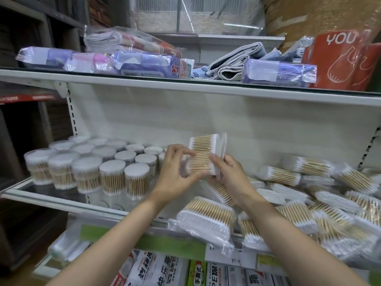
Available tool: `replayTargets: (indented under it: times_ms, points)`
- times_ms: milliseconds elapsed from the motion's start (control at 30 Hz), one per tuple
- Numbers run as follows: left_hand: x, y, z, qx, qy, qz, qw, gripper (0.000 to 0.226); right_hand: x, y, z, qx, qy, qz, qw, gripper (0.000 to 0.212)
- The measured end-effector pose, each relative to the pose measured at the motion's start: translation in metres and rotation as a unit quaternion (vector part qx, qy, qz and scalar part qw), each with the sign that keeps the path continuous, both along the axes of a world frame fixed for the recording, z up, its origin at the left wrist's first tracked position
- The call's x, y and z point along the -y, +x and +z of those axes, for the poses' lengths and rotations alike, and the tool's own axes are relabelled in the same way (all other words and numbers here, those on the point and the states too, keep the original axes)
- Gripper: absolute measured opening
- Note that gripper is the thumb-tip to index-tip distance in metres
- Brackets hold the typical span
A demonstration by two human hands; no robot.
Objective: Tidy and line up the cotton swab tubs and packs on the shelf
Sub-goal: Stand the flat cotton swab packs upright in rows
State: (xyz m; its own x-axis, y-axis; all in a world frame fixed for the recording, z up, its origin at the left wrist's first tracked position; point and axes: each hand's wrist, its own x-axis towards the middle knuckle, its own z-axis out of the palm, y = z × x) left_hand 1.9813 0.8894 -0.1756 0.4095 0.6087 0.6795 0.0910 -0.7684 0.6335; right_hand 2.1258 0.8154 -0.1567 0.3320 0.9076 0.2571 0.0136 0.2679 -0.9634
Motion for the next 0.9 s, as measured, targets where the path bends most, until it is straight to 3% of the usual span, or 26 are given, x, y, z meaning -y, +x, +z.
replayTargets:
  times_ms: [100,233,400,633,800,900]
  points:
    - [0.000,-0.002,0.002,-0.040,0.011,-0.015,0.999,0.047,-0.001,0.006,0.003,-0.042,0.032,-0.024,0.998,0.033]
    - [-0.003,-0.004,0.008,0.023,-0.070,-0.070,0.995,0.003,-0.005,0.011,0.001,0.004,0.056,-0.038,0.998,0.031]
    - [-0.010,-0.009,0.014,0.013,-0.059,-0.100,0.993,0.014,-0.006,0.002,0.003,0.069,0.033,-0.007,0.997,0.028]
    - [-0.015,-0.007,0.022,0.050,-0.162,-0.068,0.983,0.038,0.003,-0.010,0.006,0.155,0.052,-0.005,0.986,0.028]
    - [-0.026,-0.011,0.028,0.057,-0.199,-0.086,0.975,0.040,-0.002,-0.015,0.009,0.054,0.069,-0.006,0.996,0.027]
    - [-0.032,-0.014,0.033,0.034,-0.195,-0.056,0.979,0.054,-0.001,-0.019,0.010,0.065,0.064,0.001,0.996,0.028]
